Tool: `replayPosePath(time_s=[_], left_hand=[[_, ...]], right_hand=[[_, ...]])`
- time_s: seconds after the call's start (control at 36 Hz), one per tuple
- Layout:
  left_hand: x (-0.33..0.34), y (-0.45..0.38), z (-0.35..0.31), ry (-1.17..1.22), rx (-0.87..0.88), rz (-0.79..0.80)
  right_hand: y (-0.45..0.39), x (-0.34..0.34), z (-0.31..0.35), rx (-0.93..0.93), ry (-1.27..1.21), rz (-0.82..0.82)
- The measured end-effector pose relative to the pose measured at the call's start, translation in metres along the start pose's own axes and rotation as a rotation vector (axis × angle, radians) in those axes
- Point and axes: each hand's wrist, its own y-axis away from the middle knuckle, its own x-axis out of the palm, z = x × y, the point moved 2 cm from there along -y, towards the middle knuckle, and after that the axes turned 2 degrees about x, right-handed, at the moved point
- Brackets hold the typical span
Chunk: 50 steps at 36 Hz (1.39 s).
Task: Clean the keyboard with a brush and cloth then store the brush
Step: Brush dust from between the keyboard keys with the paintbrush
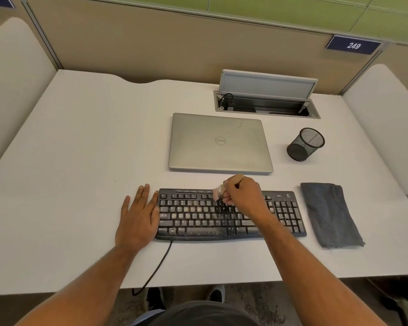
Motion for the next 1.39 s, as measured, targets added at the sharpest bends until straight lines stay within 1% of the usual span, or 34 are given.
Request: replayPosePath(time_s=[0.11,0.17,0.28,0.44,0.58,0.69,0.75,0.83,0.89,1.06,1.14,1.19,1.33,1.39], left_hand=[[0.000,0.000,0.000,0.002,0.003,-0.006],[0.000,0.001,0.000,-0.003,0.007,-0.001],[0.000,0.000,0.000,0.008,0.006,-0.008],[-0.001,0.001,0.000,-0.001,0.009,-0.010],[-0.001,0.001,-0.001,-0.004,0.008,-0.005],[-0.001,0.001,0.000,-0.005,0.010,-0.008],[-0.001,0.001,0.001,-0.004,0.010,-0.006],[-0.001,0.001,-0.001,0.002,0.010,-0.003],[-0.001,0.001,-0.001,0.003,0.008,0.001],[-0.001,0.001,0.000,0.003,0.002,-0.004],[-0.001,0.001,0.000,0.004,0.001,-0.003],[-0.001,0.001,-0.001,-0.001,0.000,0.002],[-0.001,0.000,0.000,-0.011,0.001,0.011],[-0.001,0.001,0.000,-0.013,0.002,0.015]], right_hand=[[0.000,0.003,0.001,0.019,0.100,0.068],[-0.002,0.001,0.003,0.036,0.104,0.087],[-0.003,0.000,0.004,0.007,0.042,-0.001],[-0.004,0.004,0.003,0.030,0.131,0.091],[-0.002,0.004,0.006,-0.012,0.114,0.001],[-0.002,0.007,0.006,-0.007,0.211,0.092],[-0.003,0.007,0.009,-0.024,0.180,0.102],[-0.002,0.009,0.009,-0.043,0.049,0.045],[0.001,0.013,0.007,-0.039,0.011,0.055],[-0.002,0.012,0.012,-0.003,0.096,0.138],[-0.003,0.011,0.015,-0.009,0.029,0.093],[-0.001,0.014,0.014,-0.014,0.027,0.073],[-0.002,0.016,0.013,-0.002,0.094,0.145],[-0.004,0.014,0.015,-0.004,0.086,0.137]])
